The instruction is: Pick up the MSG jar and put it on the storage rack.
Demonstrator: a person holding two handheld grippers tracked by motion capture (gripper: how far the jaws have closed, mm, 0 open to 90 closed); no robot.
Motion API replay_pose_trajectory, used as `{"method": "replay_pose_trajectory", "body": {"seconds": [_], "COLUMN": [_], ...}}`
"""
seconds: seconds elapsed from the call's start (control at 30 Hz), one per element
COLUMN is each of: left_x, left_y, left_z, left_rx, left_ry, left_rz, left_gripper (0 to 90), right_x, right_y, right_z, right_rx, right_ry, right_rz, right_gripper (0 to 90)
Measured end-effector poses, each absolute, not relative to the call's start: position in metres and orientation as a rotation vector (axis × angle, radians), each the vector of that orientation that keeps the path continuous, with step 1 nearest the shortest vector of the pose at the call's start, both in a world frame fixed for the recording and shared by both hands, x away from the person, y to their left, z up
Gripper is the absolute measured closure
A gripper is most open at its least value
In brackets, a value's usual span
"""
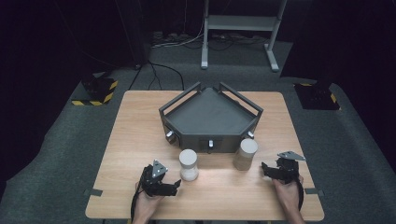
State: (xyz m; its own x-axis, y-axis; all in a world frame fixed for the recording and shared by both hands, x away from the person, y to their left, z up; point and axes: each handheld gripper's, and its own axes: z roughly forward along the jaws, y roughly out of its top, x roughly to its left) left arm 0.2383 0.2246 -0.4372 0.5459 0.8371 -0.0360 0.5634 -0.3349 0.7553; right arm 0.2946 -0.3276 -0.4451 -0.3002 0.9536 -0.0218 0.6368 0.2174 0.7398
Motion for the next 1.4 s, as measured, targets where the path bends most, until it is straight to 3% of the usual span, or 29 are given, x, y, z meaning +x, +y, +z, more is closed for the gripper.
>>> {"method": "replay_pose_trajectory", "body": {"seconds": [0.7, 1.4], "left_x": [0.249, 0.248], "left_y": [0.191, 0.18], "left_z": [-0.426, -0.423], "left_rx": [1.967, 1.907], "left_ry": [0.99, 0.978], "left_rz": [0.459, 0.53], "left_gripper": [11.9, 26.9], "right_x": [0.294, 0.294], "right_y": [-0.328, -0.327], "right_z": [-0.445, -0.445], "right_rx": [1.464, 1.467], "right_ry": [2.017, 2.011], "right_rz": [0.874, 0.875], "right_gripper": [13.4, 14.4]}}
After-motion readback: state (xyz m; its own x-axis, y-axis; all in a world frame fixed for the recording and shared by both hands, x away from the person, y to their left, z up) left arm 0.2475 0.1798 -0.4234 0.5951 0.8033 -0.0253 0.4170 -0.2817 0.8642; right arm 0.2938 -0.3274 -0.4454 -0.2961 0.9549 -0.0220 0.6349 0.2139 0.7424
